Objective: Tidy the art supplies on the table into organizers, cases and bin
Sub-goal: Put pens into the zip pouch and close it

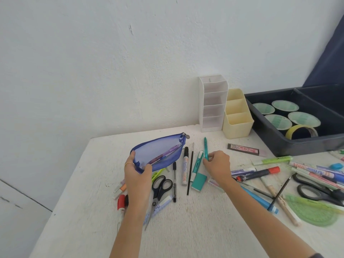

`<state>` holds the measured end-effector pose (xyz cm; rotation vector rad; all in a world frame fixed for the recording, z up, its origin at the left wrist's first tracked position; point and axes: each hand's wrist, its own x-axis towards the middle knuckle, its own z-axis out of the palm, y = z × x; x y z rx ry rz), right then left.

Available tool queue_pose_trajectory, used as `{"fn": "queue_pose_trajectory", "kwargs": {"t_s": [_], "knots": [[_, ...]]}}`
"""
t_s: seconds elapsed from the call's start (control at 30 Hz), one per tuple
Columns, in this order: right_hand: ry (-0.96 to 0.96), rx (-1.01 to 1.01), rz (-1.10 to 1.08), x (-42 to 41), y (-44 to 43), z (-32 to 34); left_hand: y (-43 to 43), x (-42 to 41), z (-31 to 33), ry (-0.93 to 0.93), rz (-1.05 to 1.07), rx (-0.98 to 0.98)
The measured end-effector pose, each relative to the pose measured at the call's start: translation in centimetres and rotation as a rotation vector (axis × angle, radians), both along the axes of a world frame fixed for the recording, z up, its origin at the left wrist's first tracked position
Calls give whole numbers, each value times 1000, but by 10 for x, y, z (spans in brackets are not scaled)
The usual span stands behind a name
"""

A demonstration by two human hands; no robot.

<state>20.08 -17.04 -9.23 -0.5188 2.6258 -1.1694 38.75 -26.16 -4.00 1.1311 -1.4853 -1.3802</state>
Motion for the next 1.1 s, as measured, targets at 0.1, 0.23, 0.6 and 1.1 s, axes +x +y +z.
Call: {"fn": "queue_pose_trajectory", "kwargs": {"t_s": [0.1, 0.23, 0.6, 1.1], "knots": [[-140, -50, -50, -6, 2, 8, 5, -4, 2, -7, -13, 11], [-597, -313, -135, -14, 19, 32, 8, -6, 4, -22, -19, -12], [45, -551, 437, 5, 50, 99, 42, -36, 9, -1, -134, -15], [241, -197, 206, -38, 136, 82, 77, -55, 9, 15, -184, 27]]}}
